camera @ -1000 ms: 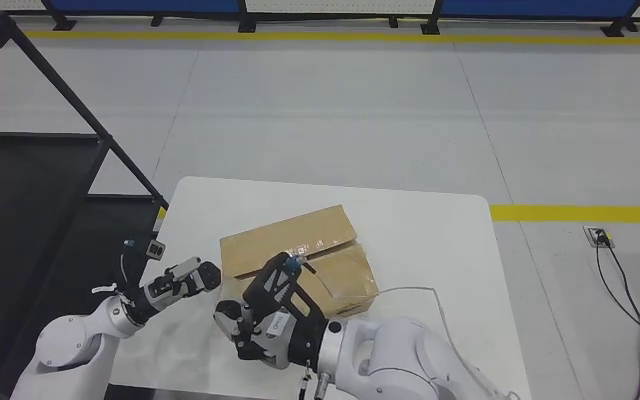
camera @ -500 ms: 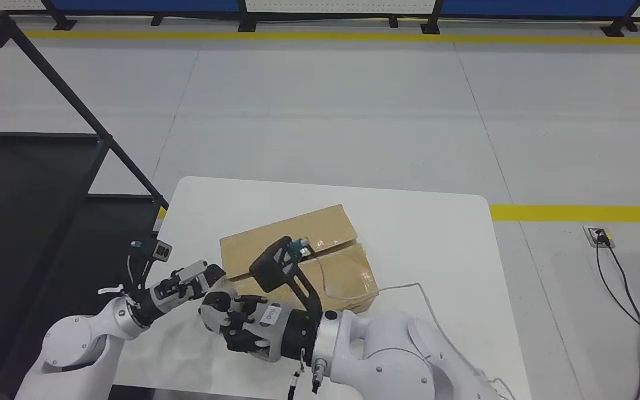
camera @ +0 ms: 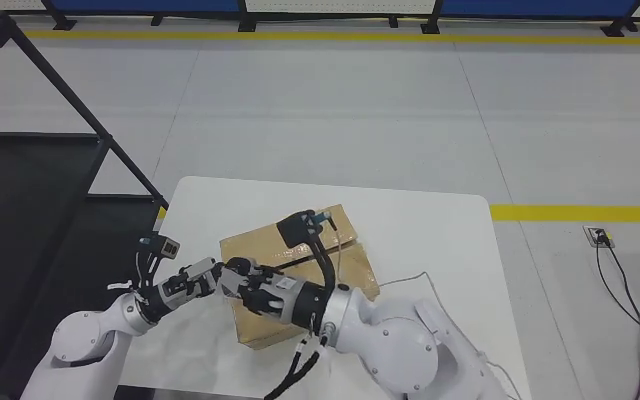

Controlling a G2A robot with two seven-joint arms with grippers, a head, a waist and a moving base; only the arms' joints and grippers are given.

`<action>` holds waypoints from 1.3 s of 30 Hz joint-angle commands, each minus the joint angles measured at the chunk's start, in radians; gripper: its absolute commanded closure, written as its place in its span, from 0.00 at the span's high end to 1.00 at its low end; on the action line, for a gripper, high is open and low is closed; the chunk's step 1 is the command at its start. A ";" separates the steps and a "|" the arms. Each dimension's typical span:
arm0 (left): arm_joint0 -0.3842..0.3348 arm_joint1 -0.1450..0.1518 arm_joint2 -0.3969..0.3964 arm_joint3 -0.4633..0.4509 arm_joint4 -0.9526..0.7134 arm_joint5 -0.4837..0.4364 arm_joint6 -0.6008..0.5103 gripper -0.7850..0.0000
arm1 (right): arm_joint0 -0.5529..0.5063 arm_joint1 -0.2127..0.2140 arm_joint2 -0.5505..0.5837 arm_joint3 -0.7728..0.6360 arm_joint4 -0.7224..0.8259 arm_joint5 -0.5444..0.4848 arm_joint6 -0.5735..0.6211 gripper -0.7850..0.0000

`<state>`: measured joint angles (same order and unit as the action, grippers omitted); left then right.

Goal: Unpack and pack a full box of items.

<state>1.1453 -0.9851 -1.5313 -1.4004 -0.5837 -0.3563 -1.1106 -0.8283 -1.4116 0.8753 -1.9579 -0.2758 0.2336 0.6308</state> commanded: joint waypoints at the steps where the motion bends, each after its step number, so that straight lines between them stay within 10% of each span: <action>1: -0.002 0.000 0.002 0.001 0.003 0.000 -0.001 1.00 | -0.004 0.003 0.027 -0.005 0.005 0.021 0.021 0.00; 39: -0.040 0.003 0.027 0.023 0.018 0.018 0.009 1.00 | 0.088 0.061 0.271 0.198 0.001 0.469 0.326 0.00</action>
<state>1.1057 -0.9824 -1.5048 -1.3782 -0.5649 -0.3378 -1.1009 -0.7454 -1.3515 1.1449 -1.7648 -0.2674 0.6869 0.9610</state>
